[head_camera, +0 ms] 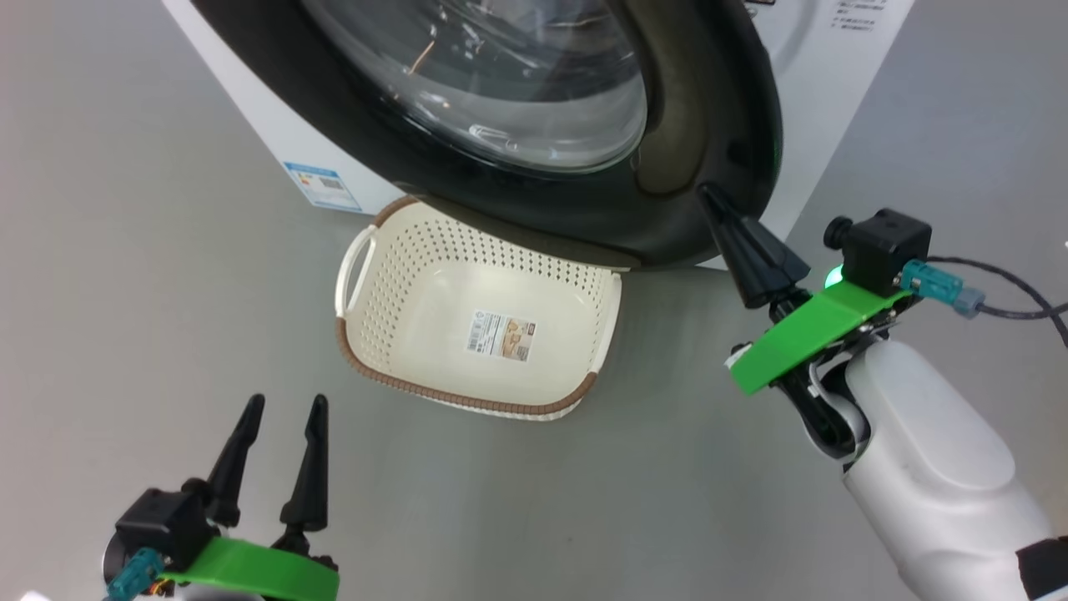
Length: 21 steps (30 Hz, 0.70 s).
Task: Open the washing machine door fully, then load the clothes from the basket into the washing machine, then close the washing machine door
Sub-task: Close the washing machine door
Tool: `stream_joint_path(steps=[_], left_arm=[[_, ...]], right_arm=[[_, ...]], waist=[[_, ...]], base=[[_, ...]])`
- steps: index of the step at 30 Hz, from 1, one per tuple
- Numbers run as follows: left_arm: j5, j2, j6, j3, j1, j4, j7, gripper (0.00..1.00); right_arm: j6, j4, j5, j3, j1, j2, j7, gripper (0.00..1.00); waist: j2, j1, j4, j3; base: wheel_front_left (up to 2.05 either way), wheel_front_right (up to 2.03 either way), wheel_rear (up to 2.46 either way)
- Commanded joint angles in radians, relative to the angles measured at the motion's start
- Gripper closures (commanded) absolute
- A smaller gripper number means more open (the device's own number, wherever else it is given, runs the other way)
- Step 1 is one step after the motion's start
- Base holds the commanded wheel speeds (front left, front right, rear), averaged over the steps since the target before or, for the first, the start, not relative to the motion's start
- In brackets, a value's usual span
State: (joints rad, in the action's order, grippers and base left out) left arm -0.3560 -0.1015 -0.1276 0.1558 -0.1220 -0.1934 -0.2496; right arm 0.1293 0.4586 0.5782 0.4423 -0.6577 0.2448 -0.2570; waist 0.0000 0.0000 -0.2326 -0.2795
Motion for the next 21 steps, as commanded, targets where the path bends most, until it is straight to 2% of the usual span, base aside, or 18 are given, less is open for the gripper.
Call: stream_joint_path(steps=[1,21], left_arm=[[-0.005,-0.017,-0.003,-0.031,-0.037,0.029,-0.012,0.00],[-0.014,0.006,-0.003,0.017,-0.124,0.062,-0.012,0.00]], right_arm=[[0.001,-0.017,0.015,0.011,-0.019,-0.015,-0.005,1.00],[0.001,0.046,-0.015,-0.150,-0.217,0.000,-0.005,1.00]], waist=[[0.0000,0.0000,-0.015,-0.022],[0.0000,0.0000,-0.086,-0.136]], base=[[0.00,0.00,0.00],[0.00,0.00,0.00]])
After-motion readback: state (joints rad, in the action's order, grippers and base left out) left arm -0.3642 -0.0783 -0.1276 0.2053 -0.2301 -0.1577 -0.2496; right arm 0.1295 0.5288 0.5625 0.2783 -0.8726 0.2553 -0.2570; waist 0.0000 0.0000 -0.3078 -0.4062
